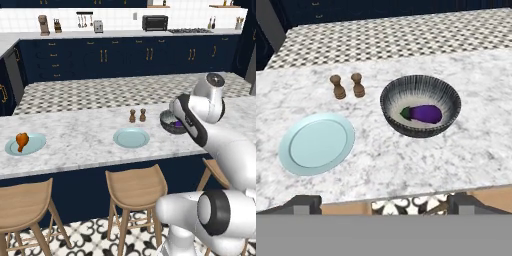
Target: Pick the chicken drumstick and eggplant from their plates and place them in the bowl. Then put the bowl in the fridge.
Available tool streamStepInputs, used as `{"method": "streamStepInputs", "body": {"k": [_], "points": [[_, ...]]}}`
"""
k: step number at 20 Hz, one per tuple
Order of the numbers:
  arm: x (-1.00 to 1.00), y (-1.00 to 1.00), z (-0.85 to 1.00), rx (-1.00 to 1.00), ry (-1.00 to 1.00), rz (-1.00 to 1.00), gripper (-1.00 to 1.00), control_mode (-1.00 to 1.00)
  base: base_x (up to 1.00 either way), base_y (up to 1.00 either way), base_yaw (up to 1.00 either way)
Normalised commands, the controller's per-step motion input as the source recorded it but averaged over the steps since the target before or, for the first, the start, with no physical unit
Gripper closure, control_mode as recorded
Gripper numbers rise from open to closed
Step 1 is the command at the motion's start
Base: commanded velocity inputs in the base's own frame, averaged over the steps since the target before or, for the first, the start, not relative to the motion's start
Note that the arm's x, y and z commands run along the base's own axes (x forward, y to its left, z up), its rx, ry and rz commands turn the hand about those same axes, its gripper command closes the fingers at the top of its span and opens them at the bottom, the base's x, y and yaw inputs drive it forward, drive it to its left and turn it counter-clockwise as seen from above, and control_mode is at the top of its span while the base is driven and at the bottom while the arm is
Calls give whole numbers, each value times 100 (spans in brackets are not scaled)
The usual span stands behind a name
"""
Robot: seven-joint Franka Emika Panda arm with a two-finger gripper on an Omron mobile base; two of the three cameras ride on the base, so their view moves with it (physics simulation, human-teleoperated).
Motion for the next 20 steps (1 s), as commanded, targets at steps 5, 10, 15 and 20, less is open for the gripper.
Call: {"method": "streamStepInputs", "body": {"k": [5, 10, 15, 20], "points": [[0, 0, -1, -1, -15, -2, -100, -100, 0, 0, 0], [-2, 0, 0, 0, -1, 0, -100, 100, -6, 37, 0], [0, 0, 0, 0, 0, 0, -100, 100, 0, 99, 0], [0, 0, 0, 0, 0, 0, -100, 100, -3, 100, -1]]}}
